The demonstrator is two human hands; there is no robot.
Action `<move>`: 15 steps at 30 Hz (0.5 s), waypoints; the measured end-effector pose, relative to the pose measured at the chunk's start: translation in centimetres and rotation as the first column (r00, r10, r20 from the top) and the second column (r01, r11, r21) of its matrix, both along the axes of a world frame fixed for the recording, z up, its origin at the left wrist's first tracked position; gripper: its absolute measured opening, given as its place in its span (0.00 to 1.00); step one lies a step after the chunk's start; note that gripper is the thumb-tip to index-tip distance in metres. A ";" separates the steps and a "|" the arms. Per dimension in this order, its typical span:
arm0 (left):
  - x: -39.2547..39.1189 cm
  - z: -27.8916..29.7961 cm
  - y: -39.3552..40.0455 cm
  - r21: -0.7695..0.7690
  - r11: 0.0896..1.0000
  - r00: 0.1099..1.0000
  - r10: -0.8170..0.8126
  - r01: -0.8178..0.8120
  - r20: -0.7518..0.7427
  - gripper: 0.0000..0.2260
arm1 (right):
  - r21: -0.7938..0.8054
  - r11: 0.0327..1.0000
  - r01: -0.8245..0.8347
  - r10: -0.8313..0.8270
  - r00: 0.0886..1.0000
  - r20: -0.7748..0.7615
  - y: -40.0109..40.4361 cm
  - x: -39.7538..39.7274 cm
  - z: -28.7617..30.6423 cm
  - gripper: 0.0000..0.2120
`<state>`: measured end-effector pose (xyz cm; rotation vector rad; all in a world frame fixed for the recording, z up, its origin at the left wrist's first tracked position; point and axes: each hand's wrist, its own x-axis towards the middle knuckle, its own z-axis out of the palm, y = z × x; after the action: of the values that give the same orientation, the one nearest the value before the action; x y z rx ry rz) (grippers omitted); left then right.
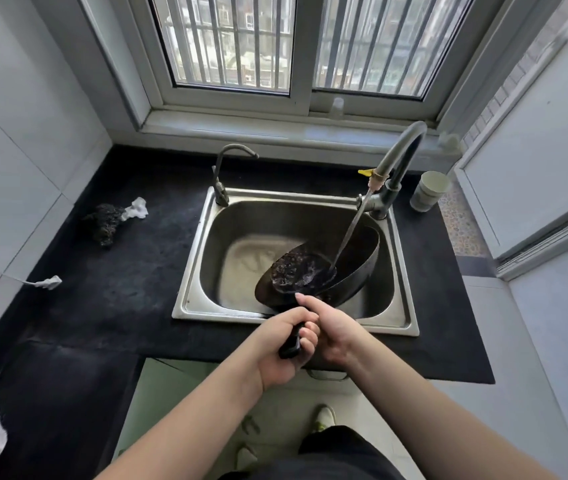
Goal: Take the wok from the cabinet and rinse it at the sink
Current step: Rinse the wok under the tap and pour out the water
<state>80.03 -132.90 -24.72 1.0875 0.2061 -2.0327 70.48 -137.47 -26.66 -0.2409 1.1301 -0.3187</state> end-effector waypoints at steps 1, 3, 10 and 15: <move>-0.2 -0.3 0.2 -0.001 1.000 1.000 0.000 0.000 -0.019 0.12 | -0.014 1.000 0.006 -0.006 1.000 -0.015 0.2 -0.2 -0.2 0.33; -0.5 -0.8 0.5 -0.005 1.000 0.999 0.007 -0.008 -0.052 0.12 | -0.052 0.998 0.017 -0.020 0.999 -0.043 0.5 -0.5 -0.5 0.33; -0.1 -1.8 0.8 -0.036 0.995 0.960 0.081 -0.094 -0.268 0.09 | -0.149 0.987 0.066 -0.088 0.985 -0.148 0.7 -0.1 -0.9 0.23; 0.3 -3.3 1.7 -0.085 0.995 0.963 0.019 -0.044 -0.267 0.09 | -0.179 0.984 -0.010 -0.035 0.969 -0.245 1.0 0.0 -1.9 0.19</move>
<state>80.35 -131.23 -27.99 0.7481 0.2635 -2.1343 70.52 -136.46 -28.56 -0.4422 1.3512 -0.4104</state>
